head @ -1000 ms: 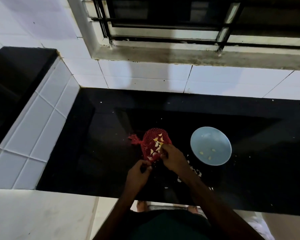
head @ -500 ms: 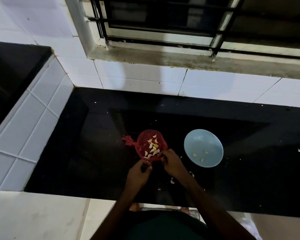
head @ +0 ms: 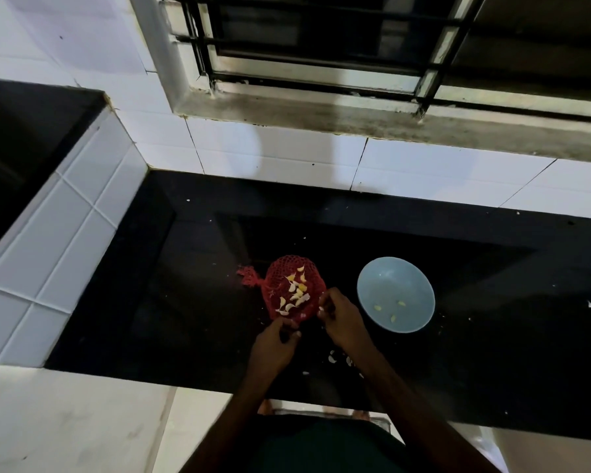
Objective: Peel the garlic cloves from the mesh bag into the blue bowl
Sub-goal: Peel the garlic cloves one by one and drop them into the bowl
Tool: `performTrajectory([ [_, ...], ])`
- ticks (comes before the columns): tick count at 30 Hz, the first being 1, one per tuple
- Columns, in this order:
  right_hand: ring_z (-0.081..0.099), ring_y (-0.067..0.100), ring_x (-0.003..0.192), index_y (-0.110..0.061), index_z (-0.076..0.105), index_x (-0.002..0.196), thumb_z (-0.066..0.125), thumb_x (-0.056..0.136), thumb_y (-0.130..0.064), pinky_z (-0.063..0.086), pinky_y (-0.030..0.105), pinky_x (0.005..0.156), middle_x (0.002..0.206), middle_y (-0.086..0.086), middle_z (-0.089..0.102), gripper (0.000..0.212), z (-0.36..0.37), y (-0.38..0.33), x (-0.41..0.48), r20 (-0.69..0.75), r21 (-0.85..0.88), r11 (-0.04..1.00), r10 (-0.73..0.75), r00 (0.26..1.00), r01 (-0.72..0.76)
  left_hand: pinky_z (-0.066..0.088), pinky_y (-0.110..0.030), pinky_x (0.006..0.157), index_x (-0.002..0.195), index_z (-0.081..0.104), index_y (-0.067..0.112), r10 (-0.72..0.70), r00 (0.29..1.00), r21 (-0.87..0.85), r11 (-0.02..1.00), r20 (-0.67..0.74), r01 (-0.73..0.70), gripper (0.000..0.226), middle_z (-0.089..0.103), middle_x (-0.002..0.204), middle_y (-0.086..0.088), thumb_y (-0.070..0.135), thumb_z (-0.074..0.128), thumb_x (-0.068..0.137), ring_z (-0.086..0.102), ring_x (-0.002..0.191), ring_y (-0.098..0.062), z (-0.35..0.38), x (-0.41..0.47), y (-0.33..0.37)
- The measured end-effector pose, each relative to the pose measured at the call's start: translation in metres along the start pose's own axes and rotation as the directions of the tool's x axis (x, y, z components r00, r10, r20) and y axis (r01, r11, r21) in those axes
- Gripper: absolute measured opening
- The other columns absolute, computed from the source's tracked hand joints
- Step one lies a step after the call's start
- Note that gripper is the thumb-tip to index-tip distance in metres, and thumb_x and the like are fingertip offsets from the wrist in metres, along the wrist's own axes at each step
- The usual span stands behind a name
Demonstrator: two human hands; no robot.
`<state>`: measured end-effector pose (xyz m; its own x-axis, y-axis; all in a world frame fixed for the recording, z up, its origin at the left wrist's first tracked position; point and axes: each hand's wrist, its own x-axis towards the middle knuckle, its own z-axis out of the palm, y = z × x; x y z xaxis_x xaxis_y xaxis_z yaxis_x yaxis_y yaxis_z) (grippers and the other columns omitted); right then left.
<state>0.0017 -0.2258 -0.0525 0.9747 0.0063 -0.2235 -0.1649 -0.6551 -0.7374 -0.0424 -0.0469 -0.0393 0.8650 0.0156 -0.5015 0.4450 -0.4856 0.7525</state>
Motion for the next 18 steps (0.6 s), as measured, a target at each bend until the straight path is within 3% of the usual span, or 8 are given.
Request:
performTrajectory([
  [5,0.064,0.003,0.083,-0.021,0.062,0.094,0.068,0.084,0.005,0.051,0.02,0.073,0.092,-0.004,0.067,0.028,-0.015,0.014,-0.015,-0.047,0.09,0.995,-0.025,0.999,0.029,0.05,-0.022,0.085,0.113,0.066,0.029,0.013,1.0,0.018,1.0,0.001,-0.013,0.016,0.064,0.106,0.017,0.027,0.066,0.098,0.062,0.101,-0.003,0.005,0.001,0.003],
  [8,0.061,0.0,0.089,-0.02,0.069,0.091,0.073,0.087,-0.008,0.043,0.009,0.077,0.095,-0.006,0.065,0.014,-0.022,0.025,-0.025,-0.068,0.055,0.998,-0.027,0.997,0.031,0.049,-0.02,0.081,0.111,0.067,0.028,0.038,0.999,0.027,0.999,0.002,-0.038,0.013,0.065,0.104,0.017,0.025,0.066,0.098,0.063,0.099,-0.001,0.01,0.001,0.007],
  [11,0.06,0.004,0.086,-0.017,0.068,0.089,0.068,0.093,-0.015,0.044,0.018,0.075,0.09,-0.004,0.064,0.004,-0.023,0.036,-0.039,-0.055,0.055,0.998,-0.022,0.998,0.025,0.05,-0.019,0.082,0.109,0.069,0.027,0.065,0.997,0.03,0.997,0.03,-0.066,0.012,0.067,0.103,0.017,0.025,0.066,0.098,0.064,0.098,0.0,0.016,0.0,0.009],
  [14,0.057,0.009,0.075,-0.016,0.064,0.082,0.053,0.099,-0.03,0.038,0.024,0.07,0.081,-0.007,0.059,0.025,-0.02,0.049,-0.053,-0.078,-0.012,0.998,-0.06,0.995,0.059,0.051,-0.018,0.083,0.107,0.069,0.029,0.092,0.992,0.018,0.995,0.089,-0.094,0.012,0.07,0.106,0.015,0.023,0.068,0.096,0.065,0.098,0.0,0.023,-0.001,0.008],
  [18,0.049,0.007,0.07,-0.022,0.056,0.075,0.038,0.1,-0.048,0.032,0.019,0.067,0.074,-0.01,0.05,0.041,-0.02,0.05,-0.063,-0.08,-0.084,0.99,-0.124,0.989,0.117,0.055,-0.024,0.09,0.106,0.073,0.028,0.231,0.958,-0.031,0.973,0.167,-0.23,0.018,0.075,0.101,0.013,0.022,0.077,0.089,0.069,0.095,0.001,0.033,-0.003,0.014],
])
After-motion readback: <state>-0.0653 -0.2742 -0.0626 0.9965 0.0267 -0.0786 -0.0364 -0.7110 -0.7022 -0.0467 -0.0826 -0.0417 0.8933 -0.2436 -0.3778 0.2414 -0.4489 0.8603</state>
